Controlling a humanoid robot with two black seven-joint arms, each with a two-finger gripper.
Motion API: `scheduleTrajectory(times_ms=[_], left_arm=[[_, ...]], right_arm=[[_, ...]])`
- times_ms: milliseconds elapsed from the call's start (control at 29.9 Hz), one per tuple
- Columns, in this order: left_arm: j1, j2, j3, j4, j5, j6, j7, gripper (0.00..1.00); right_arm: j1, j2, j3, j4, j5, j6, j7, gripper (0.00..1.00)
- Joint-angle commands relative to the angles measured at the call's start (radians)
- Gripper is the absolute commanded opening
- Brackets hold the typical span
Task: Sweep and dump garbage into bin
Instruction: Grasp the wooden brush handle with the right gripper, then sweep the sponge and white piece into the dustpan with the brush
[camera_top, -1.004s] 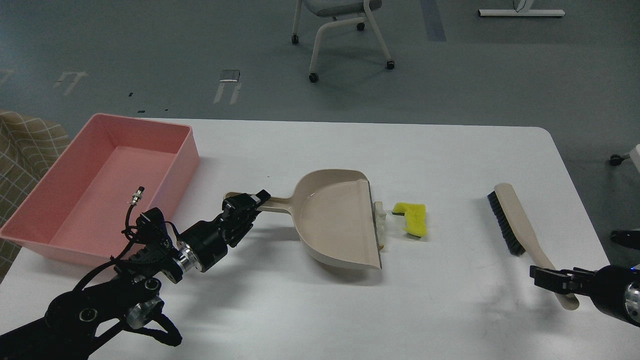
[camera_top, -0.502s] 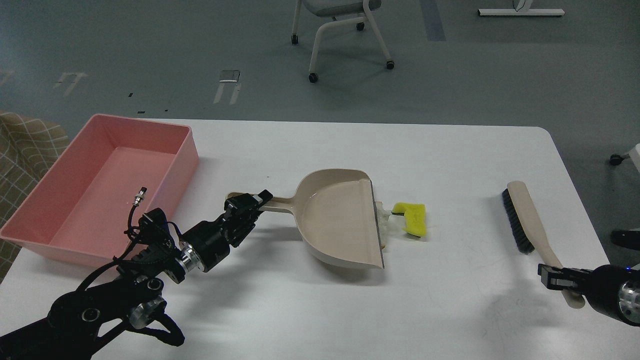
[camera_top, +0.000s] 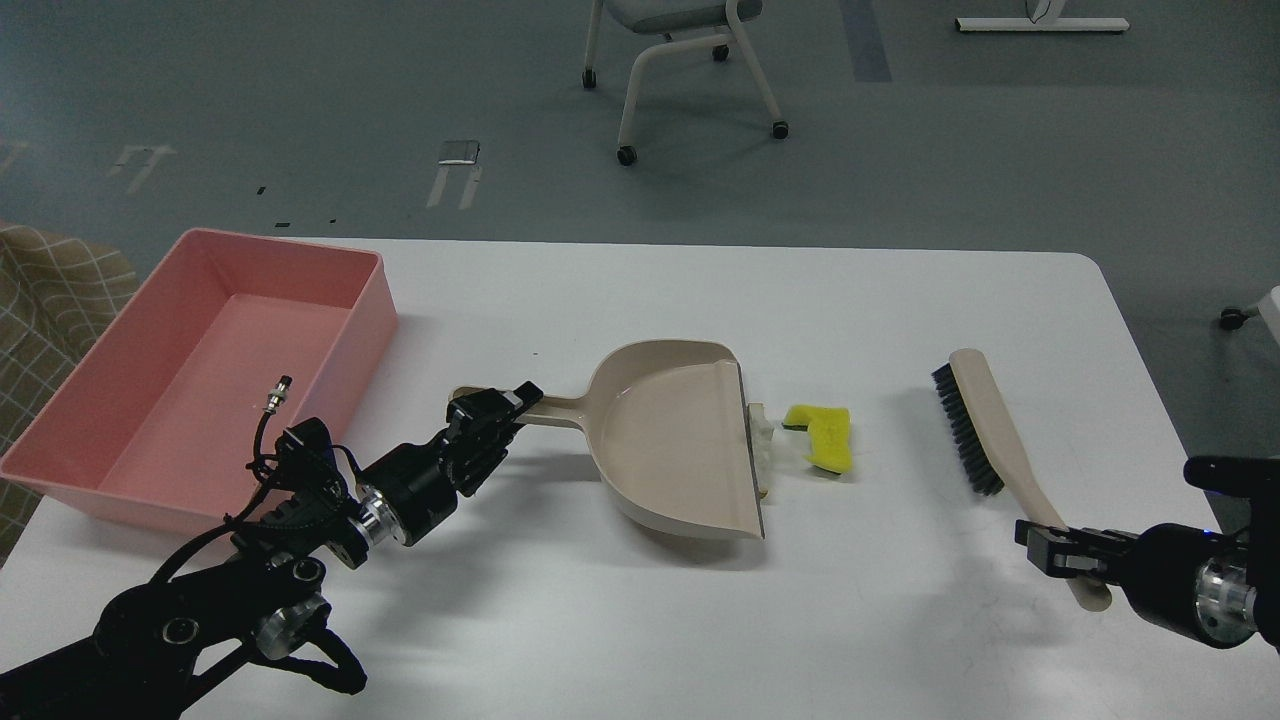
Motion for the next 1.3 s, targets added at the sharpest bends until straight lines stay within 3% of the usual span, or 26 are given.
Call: scheduleTrajectory(times_ms=[0, 234, 535, 702, 870, 1104, 1271], left_arm=[[-0.002, 0.012, 0.0, 0.007, 0.0, 0.0, 0.0, 0.15], [-0.003, 0.026, 0.002, 0.009, 0.002, -0.002, 0.0, 0.15], [-0.005, 0.019, 0.043, 0.009, 0.002, 0.001, 0.0, 0.15], [-0.005, 0.021, 0.042, 0.009, 0.0, 0.001, 0.0, 0.15], [-0.006, 0.023, 0.035, 0.009, 0.0, 0.001, 0.0, 0.15], [-0.009, 0.026, 0.026, 0.009, -0.001, 0.001, 0.0, 0.15], [-0.012, 0.026, 0.025, 0.007, -0.001, 0.001, 0.0, 0.16]], right_arm=[[0.019, 0.008, -0.049, 0.0, -0.001, 0.0, 0.013, 0.0], [0.036, 0.025, -0.064, 0.0, 0.001, 0.0, 0.03, 0.0], [0.065, 0.146, -0.08, 0.0, -0.001, 0.0, 0.03, 0.0], [0.211, 0.164, -0.257, -0.003, -0.002, 0.0, 0.024, 0.0], [0.35, 0.254, -0.418, -0.038, -0.004, 0.0, 0.016, 0.0], [0.438, 0.342, -0.465, -0.054, 0.002, 0.0, 0.018, 0.0], [0.452, 0.325, -0.459, -0.003, 0.004, 0.0, 0.024, 0.0]])
